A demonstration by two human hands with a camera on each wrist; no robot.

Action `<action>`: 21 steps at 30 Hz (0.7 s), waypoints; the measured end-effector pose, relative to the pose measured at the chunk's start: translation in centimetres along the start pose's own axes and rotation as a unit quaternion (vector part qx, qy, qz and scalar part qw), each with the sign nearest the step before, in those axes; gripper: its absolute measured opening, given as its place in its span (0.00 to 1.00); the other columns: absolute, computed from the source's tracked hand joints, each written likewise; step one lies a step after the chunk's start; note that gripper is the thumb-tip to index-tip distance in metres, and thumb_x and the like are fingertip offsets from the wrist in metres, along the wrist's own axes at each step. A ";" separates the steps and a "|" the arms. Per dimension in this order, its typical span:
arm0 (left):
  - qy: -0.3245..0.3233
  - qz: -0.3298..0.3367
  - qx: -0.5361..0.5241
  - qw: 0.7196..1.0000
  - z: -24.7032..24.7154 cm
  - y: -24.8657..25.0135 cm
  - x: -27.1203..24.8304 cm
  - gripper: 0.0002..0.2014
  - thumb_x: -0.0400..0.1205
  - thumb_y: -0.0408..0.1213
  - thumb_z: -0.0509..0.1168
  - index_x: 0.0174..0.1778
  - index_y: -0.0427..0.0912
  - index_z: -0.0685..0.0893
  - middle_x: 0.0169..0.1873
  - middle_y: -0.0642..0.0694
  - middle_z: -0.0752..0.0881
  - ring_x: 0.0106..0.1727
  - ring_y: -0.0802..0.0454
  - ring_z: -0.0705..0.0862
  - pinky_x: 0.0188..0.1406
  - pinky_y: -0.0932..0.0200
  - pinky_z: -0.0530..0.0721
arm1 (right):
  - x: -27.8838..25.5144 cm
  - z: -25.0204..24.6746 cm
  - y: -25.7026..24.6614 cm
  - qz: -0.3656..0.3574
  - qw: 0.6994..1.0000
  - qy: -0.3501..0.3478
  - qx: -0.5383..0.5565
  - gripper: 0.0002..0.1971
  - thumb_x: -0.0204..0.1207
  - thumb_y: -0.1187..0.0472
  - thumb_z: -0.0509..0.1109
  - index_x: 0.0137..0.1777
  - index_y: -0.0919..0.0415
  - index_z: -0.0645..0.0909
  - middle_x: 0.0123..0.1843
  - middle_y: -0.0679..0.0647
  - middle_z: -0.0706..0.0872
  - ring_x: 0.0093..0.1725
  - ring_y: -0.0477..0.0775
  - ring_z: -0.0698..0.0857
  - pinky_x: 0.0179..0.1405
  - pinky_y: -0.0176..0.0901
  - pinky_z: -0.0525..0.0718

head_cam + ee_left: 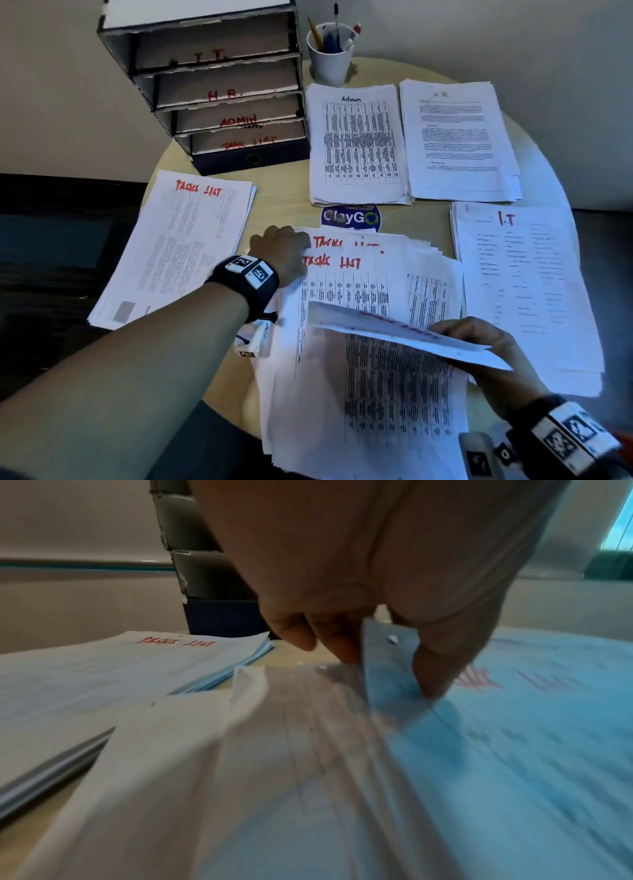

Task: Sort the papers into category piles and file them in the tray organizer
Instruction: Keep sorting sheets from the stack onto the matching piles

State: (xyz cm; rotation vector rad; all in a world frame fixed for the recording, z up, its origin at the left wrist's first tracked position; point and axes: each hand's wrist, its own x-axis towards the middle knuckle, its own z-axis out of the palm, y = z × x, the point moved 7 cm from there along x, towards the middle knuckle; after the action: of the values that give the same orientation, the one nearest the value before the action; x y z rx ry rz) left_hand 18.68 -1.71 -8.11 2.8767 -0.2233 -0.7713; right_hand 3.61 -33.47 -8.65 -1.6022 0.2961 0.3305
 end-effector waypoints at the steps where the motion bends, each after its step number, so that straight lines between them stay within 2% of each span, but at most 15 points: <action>1: -0.002 0.030 -0.058 0.998 0.0 0.3 -0.4 0.14 0.81 0.44 0.69 0.63 0.51 0.83 0.60 0.47 0.83 0.65 0.40 0.79 0.64 0.45 0.78 | 0.0 -0.1 0.5 0.004 1.000 0.003 0.002 0.11 0.63 0.88 0.71 0.32 0.73 0.78 0.50 0.62 0.91 0.48 0.57 0.89 0.35 0.36 0.83; 3: -0.021 0.081 -0.227 0.970 -0.1 1.3 -2.3 0.05 0.83 0.38 0.69 0.53 0.49 0.87 0.52 0.49 0.88 0.57 0.46 0.85 0.60 0.50 0.84 | 0.4 0.1 0.2 0.001 1.000 0.003 0.018 0.08 0.62 0.77 0.73 0.31 0.65 0.81 0.60 0.55 0.88 0.60 0.54 0.86 0.47 0.40 0.84; 4: -0.030 0.098 -0.295 0.950 -0.5 2.1 -3.8 0.04 0.83 0.36 0.70 0.49 0.51 0.87 0.47 0.52 0.88 0.52 0.52 0.86 0.57 0.56 0.85 | 0.7 0.0 0.2 0.001 0.999 0.014 0.036 0.03 0.62 0.70 0.73 0.33 0.63 0.82 0.63 0.53 0.86 0.62 0.51 0.85 0.52 0.44 0.83; 5: -0.042 0.119 -0.341 0.932 -0.8 3.1 -5.2 0.06 0.83 0.35 0.70 0.46 0.53 0.86 0.44 0.53 0.88 0.47 0.57 0.85 0.52 0.63 0.83 | 0.9 0.2 -0.1 0.007 0.998 0.012 0.054 0.04 0.64 0.67 0.73 0.39 0.62 0.84 0.63 0.53 0.86 0.61 0.49 0.86 0.53 0.47 0.82; 7: -0.077 0.167 -0.373 0.910 -0.9 4.6 -7.7 0.06 0.83 0.34 0.70 0.46 0.52 0.87 0.42 0.51 0.89 0.43 0.62 0.84 0.46 0.70 0.80 | 1.2 0.7 -0.3 -0.001 0.999 0.009 0.051 0.10 0.73 0.75 0.71 0.46 0.59 0.85 0.59 0.50 0.89 0.56 0.49 0.89 0.50 0.48 0.85; 9: -0.123 0.184 -0.379 0.899 -0.5 5.3 -8.8 0.05 0.83 0.34 0.70 0.50 0.48 0.89 0.47 0.51 0.90 0.47 0.63 0.85 0.49 0.69 0.81 | 1.5 0.8 -0.8 -0.039 0.996 0.031 -0.075 0.16 0.66 0.78 0.79 0.38 0.54 0.85 0.51 0.42 0.91 0.50 0.46 0.89 0.44 0.40 0.85; 10: -0.133 0.165 -0.407 0.888 -0.2 4.8 -8.5 0.06 0.83 0.34 0.70 0.53 0.47 0.89 0.49 0.52 0.91 0.49 0.62 0.86 0.51 0.68 0.81 | 1.6 1.0 -1.0 -0.045 0.993 0.038 -0.102 0.16 0.61 0.76 0.82 0.35 0.53 0.85 0.41 0.43 0.90 0.41 0.47 0.87 0.37 0.38 0.82; 12: -0.078 0.066 -0.484 0.869 0.2 2.3 -6.3 0.08 0.83 0.36 0.70 0.57 0.47 0.89 0.54 0.52 0.91 0.54 0.57 0.87 0.55 0.63 0.83 | 1.4 1.1 -1.2 -0.049 0.992 0.059 -0.097 0.14 0.59 0.74 0.84 0.33 0.56 0.85 0.30 0.55 0.85 0.31 0.53 0.81 0.30 0.38 0.76; 13: -0.027 0.011 -0.491 0.871 0.4 0.7 -4.9 0.07 0.84 0.39 0.69 0.57 0.48 0.88 0.54 0.52 0.90 0.55 0.54 0.87 0.56 0.58 0.83 | 1.2 0.9 -1.4 -0.046 0.993 0.075 -0.079 0.12 0.60 0.75 0.82 0.33 0.60 0.84 0.29 0.60 0.84 0.31 0.55 0.81 0.29 0.39 0.76; 14: 0.024 -0.029 -0.455 0.890 0.4 -0.7 -3.6 0.07 0.83 0.42 0.67 0.54 0.48 0.87 0.53 0.51 0.89 0.54 0.50 0.85 0.54 0.55 0.82 | 1.0 0.9 -1.9 -0.043 0.994 0.081 -0.059 0.11 0.61 0.76 0.81 0.31 0.62 0.83 0.28 0.61 0.85 0.30 0.54 0.82 0.30 0.38 0.78; 16: 0.059 -0.063 -0.292 0.952 0.7 -2.1 -1.9 0.08 0.79 0.48 0.66 0.44 0.47 0.80 0.44 0.46 0.82 0.47 0.44 0.80 0.46 0.54 0.78 | 0.4 1.1 -2.3 -0.029 0.997 0.063 -0.044 0.09 0.62 0.74 0.79 0.33 0.63 0.84 0.28 0.54 0.89 0.32 0.49 0.88 0.36 0.40 0.86; 17: 0.047 -0.074 -0.226 0.970 1.1 -2.2 -1.3 0.12 0.78 0.49 0.68 0.43 0.46 0.76 0.44 0.45 0.78 0.47 0.42 0.78 0.44 0.53 0.76 | 0.2 1.0 -1.9 -0.021 0.998 0.053 -0.029 0.10 0.61 0.72 0.79 0.42 0.63 0.86 0.36 0.53 0.92 0.38 0.51 0.91 0.42 0.49 0.90; 18: 0.035 -0.083 -0.184 0.979 1.5 -2.0 -1.0 0.16 0.76 0.50 0.71 0.45 0.44 0.74 0.46 0.44 0.75 0.48 0.42 0.76 0.45 0.53 0.77 | 0.0 1.1 -1.7 -0.018 0.999 0.046 -0.018 0.19 0.60 0.70 0.79 0.53 0.63 0.85 0.44 0.55 0.93 0.45 0.55 0.92 0.47 0.57 0.91; 19: 0.031 -0.089 -0.165 0.982 1.8 -1.8 -0.8 0.19 0.74 0.50 0.74 0.47 0.44 0.73 0.48 0.44 0.73 0.49 0.43 0.75 0.48 0.52 0.78 | 0.0 0.9 -1.4 -0.011 0.999 0.048 -0.008 0.27 0.60 0.70 0.79 0.63 0.63 0.82 0.50 0.57 0.93 0.51 0.58 0.92 0.50 0.59 0.90; 21: 0.048 -0.109 -0.168 0.979 2.1 -1.4 -0.3 0.24 0.70 0.51 0.78 0.51 0.46 0.74 0.51 0.44 0.72 0.52 0.42 0.76 0.54 0.47 0.83 | -0.2 0.6 -1.0 -0.003 0.997 0.064 0.053 0.38 0.61 0.77 0.76 0.74 0.61 0.73 0.56 0.59 0.91 0.55 0.59 0.90 0.53 0.53 0.89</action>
State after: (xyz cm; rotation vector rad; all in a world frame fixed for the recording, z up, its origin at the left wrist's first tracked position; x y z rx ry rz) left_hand 17.48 -0.48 -9.99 2.6298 0.2193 -0.6292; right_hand 3.78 -32.86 -7.73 -1.5213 0.4008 0.2045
